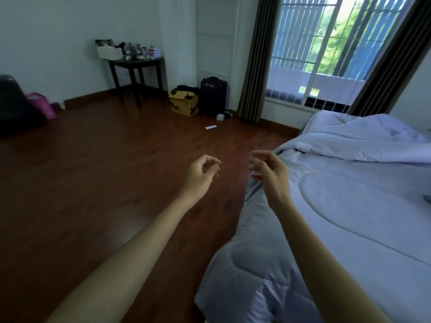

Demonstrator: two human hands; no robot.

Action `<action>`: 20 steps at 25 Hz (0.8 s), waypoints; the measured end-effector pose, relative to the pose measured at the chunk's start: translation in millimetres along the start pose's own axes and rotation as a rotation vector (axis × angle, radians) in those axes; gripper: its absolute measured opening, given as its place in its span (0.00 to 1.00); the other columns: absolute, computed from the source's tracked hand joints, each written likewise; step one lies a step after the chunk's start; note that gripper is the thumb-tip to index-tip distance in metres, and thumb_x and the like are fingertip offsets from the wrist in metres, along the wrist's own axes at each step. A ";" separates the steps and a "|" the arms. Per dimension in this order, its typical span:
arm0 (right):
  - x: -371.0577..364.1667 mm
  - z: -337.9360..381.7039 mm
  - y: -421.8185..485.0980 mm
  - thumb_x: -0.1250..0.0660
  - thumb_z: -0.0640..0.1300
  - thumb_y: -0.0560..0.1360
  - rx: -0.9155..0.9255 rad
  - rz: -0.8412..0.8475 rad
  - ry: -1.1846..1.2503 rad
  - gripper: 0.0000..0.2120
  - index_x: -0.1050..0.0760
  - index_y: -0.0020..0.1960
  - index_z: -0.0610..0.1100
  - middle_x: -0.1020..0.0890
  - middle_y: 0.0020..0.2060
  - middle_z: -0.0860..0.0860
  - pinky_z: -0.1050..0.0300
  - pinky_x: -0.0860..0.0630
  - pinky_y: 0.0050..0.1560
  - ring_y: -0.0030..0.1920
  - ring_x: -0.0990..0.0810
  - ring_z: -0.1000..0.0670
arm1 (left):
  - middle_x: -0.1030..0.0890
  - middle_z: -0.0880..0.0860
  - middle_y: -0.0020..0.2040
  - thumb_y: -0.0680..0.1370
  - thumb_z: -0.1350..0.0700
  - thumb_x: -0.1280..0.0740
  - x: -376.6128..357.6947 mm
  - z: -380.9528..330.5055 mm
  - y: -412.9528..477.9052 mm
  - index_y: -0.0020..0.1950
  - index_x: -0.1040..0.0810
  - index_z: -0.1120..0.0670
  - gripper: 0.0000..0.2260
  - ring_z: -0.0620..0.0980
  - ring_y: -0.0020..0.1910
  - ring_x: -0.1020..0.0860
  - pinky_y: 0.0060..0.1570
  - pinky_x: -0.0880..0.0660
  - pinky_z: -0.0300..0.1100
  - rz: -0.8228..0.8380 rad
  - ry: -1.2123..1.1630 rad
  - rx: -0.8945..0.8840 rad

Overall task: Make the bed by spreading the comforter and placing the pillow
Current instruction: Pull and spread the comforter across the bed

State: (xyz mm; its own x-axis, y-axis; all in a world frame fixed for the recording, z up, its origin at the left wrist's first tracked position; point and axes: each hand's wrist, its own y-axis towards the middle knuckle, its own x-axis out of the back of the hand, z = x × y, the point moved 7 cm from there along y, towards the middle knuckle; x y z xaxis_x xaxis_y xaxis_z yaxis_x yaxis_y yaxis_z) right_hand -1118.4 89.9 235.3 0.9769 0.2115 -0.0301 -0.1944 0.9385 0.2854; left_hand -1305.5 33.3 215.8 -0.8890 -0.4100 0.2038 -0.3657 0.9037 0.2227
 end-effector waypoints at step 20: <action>-186.2 -86.6 316.6 0.35 0.37 0.75 0.027 0.081 0.029 0.09 0.22 0.52 0.46 0.18 0.40 0.52 0.57 0.23 0.40 0.37 0.19 0.52 | 0.20 0.46 0.43 0.79 0.59 0.39 124.1 44.7 343.6 0.53 0.21 0.50 0.09 0.43 0.42 0.21 0.42 0.25 0.40 -0.013 -0.045 -0.048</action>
State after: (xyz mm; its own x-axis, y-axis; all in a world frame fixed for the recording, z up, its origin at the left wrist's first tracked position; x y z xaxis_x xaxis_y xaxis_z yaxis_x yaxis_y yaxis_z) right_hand -1369.5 371.2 248.3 0.9551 0.2945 -0.0333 -0.2698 0.9104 0.3137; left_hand -1553.8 298.5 275.1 -0.8962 -0.4145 0.1580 -0.3644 0.8911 0.2706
